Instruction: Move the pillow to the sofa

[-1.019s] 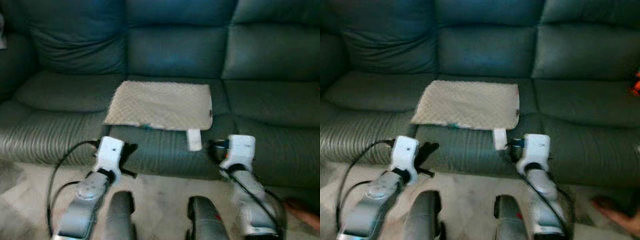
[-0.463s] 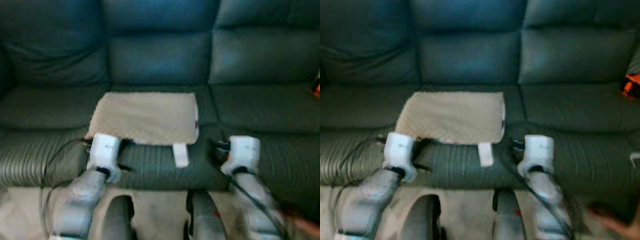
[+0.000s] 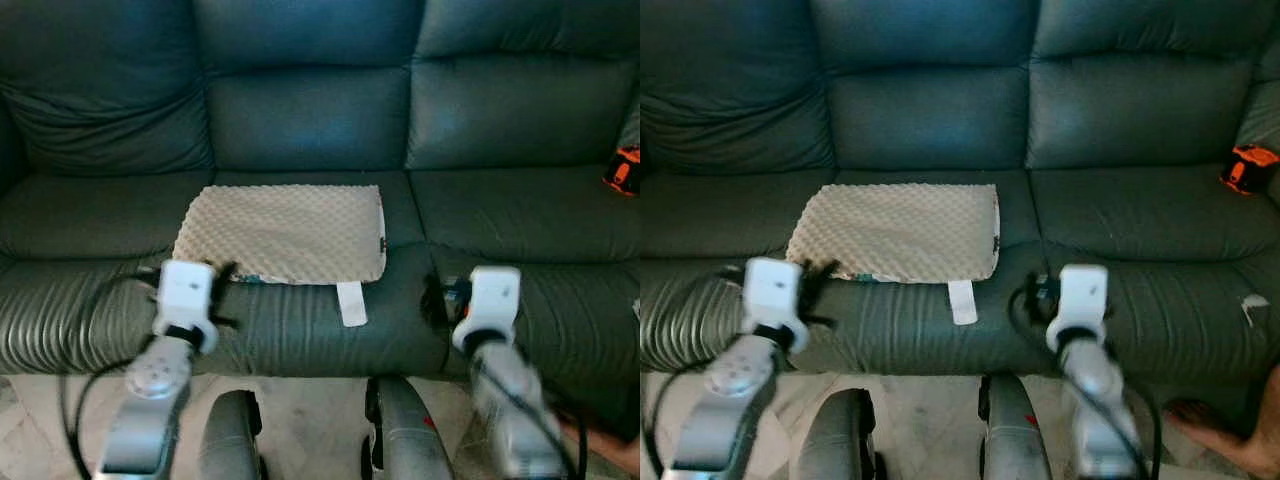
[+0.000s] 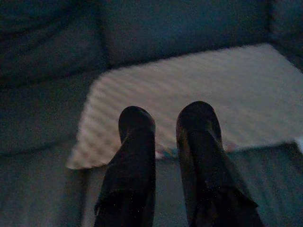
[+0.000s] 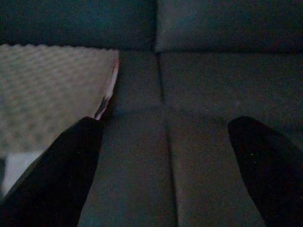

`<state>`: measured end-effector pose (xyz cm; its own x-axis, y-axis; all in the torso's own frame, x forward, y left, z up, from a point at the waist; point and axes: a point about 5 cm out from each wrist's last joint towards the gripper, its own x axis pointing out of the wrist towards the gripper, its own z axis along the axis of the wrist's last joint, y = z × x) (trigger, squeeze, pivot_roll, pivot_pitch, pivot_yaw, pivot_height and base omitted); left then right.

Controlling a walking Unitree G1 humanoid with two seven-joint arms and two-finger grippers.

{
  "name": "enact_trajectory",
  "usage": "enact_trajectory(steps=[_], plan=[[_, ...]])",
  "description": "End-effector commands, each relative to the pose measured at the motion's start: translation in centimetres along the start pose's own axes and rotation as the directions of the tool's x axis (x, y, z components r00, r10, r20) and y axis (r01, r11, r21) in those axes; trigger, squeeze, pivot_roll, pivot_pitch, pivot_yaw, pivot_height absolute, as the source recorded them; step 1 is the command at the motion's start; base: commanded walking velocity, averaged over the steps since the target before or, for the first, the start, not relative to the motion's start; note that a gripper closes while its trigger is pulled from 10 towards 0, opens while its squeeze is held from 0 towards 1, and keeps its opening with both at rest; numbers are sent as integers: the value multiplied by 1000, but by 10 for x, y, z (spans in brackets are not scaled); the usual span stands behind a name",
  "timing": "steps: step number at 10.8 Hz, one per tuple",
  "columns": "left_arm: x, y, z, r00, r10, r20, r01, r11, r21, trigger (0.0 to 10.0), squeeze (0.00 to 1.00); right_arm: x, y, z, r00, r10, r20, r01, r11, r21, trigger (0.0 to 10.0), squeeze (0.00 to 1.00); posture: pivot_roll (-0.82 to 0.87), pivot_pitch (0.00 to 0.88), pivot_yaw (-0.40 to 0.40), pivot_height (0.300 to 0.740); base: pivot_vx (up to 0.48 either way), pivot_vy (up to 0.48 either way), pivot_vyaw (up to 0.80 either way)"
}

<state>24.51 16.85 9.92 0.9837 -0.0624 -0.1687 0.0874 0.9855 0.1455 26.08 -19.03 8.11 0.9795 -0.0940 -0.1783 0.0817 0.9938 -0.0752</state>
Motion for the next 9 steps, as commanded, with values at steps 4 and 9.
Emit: enact_trajectory(steps=[4, 9], plan=[[-13, 19, 7, 995, 70, 69, -80, 986, 146, 10000, 1000, 43, -4, 6, 992, 101, -74, -102, 995, -16, 10000, 0, 34, 148, 63, 611, 0, 0, 0], [-44, 47, 8, 994, 108, 18, -109, 968, 227, 10000, 1000, 83, 36, 27, 949, 302, -93, -303, 953, 3, 10000, 0, 183, 234, 101, 611, 0, 0, 0]])
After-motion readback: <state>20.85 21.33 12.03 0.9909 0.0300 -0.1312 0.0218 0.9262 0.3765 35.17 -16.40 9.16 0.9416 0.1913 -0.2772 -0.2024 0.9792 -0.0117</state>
